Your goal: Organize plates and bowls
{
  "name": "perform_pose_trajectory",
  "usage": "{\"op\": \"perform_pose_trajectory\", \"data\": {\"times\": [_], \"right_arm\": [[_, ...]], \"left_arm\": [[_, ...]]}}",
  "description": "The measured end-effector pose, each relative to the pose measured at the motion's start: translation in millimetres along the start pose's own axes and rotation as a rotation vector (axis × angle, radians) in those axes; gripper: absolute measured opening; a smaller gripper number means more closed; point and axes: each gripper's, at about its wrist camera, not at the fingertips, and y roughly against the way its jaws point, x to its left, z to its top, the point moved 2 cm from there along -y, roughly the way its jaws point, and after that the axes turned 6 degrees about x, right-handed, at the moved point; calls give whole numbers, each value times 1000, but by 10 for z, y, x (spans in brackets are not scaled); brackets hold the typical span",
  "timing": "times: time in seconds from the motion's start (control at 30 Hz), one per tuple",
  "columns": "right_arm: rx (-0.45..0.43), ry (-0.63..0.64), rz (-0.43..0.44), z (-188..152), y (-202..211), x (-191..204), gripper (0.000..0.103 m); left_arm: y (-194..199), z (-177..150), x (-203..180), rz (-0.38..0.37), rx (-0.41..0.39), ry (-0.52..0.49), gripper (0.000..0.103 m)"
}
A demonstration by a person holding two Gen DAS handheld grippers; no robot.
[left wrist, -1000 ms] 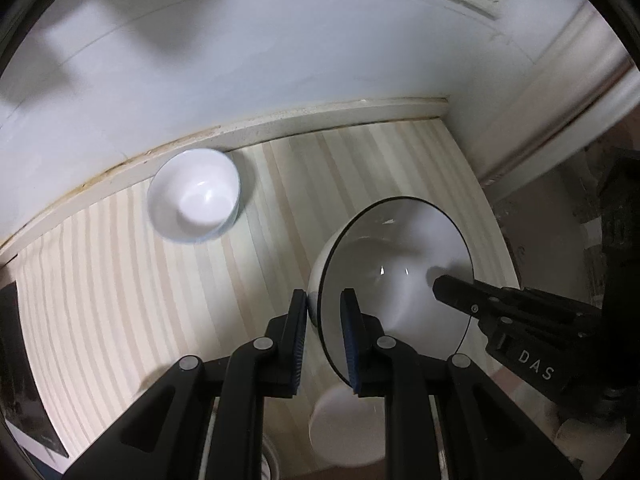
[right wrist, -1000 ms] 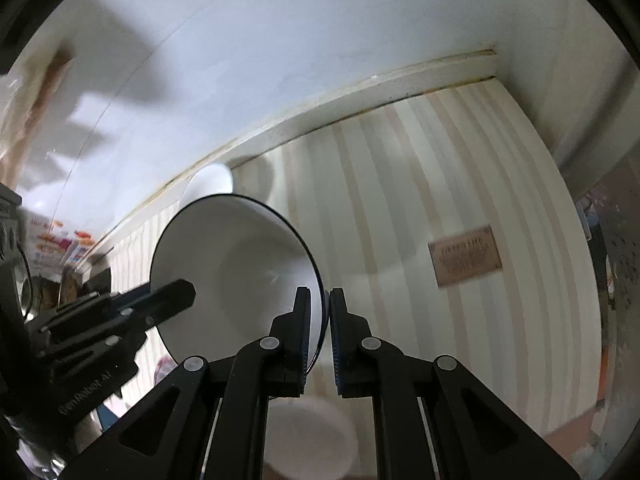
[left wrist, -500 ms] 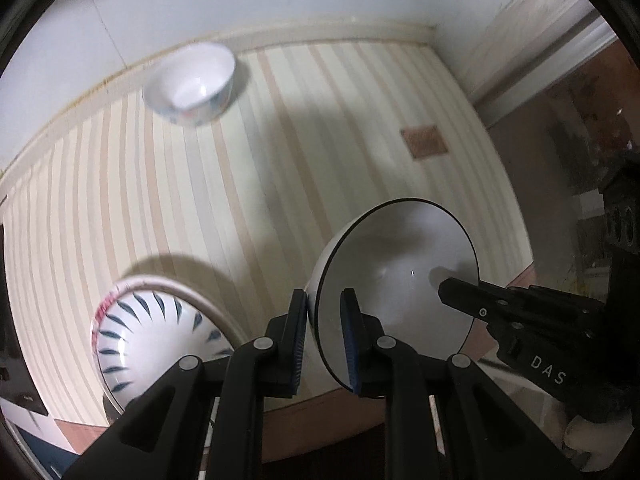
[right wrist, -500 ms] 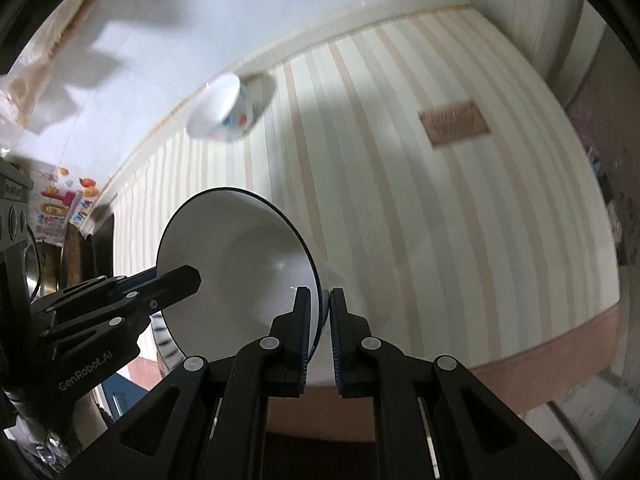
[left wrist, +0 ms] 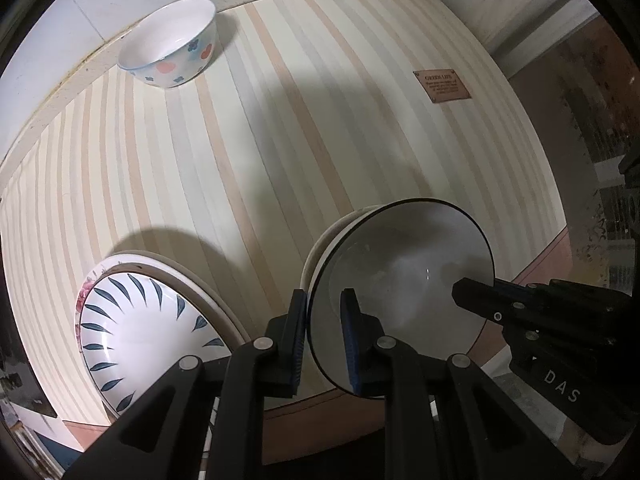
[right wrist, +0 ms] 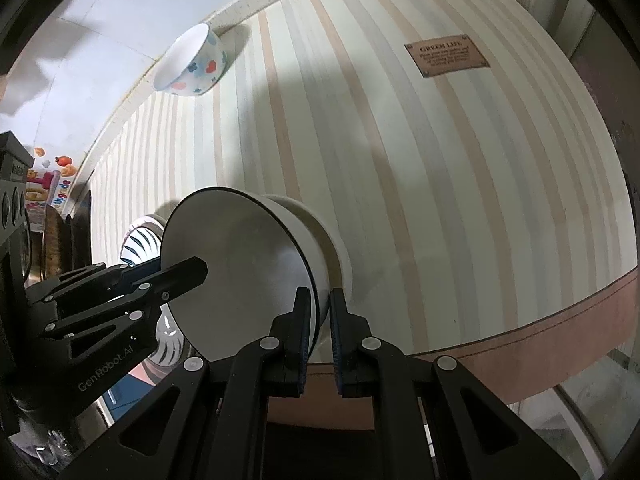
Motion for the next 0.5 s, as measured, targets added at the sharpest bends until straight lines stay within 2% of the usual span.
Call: {"op": "perform_pose_trajectory", "data": {"times": [0.3,0.5], "right_arm": [[17,4,-23,45,-77,24,11],[24,11,-32,64,-97,39,11]], "left_arm": [[-83,19,-39,41,16,-20,15],[-131,36,-33,42,27,-13,15]]}}
